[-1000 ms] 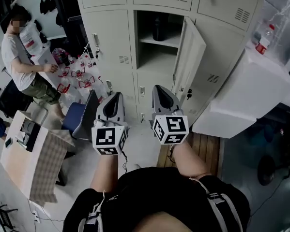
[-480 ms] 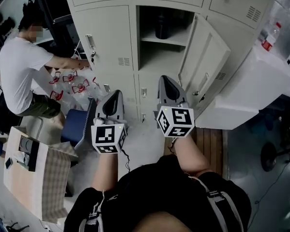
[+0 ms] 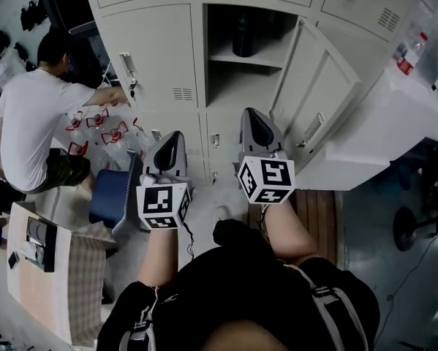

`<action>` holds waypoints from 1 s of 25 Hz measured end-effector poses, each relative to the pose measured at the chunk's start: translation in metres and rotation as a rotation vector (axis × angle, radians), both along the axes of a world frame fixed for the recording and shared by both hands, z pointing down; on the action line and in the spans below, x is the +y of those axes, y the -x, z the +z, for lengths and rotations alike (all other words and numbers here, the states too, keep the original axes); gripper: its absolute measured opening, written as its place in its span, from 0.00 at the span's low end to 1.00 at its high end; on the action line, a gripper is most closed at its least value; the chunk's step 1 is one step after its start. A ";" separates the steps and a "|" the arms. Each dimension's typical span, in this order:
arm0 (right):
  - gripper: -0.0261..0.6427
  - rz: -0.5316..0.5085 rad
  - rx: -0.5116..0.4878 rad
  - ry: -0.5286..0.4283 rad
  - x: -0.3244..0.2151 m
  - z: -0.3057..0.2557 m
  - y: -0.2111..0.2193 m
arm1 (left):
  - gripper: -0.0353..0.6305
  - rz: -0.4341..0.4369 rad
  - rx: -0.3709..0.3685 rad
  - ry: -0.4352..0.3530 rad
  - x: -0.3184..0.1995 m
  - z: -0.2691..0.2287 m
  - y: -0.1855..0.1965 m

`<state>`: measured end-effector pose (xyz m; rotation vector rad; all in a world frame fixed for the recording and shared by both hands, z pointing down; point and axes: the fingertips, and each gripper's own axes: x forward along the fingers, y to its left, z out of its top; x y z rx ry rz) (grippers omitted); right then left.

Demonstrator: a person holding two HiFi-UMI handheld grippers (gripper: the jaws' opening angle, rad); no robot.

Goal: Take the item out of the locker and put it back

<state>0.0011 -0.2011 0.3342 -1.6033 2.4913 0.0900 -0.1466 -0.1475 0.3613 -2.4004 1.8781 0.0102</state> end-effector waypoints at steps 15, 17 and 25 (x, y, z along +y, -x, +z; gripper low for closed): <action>0.36 0.051 -0.020 -0.139 -0.096 -0.033 0.017 | 0.07 0.028 -0.025 -0.045 -0.105 -0.015 0.016; 0.46 0.069 -0.027 -0.132 -0.116 -0.036 0.018 | 0.07 0.037 -0.024 -0.047 -0.120 -0.015 0.018; 0.67 0.129 0.000 -0.026 -0.211 -0.038 0.017 | 0.07 0.068 -0.028 -0.029 -0.168 -0.014 0.023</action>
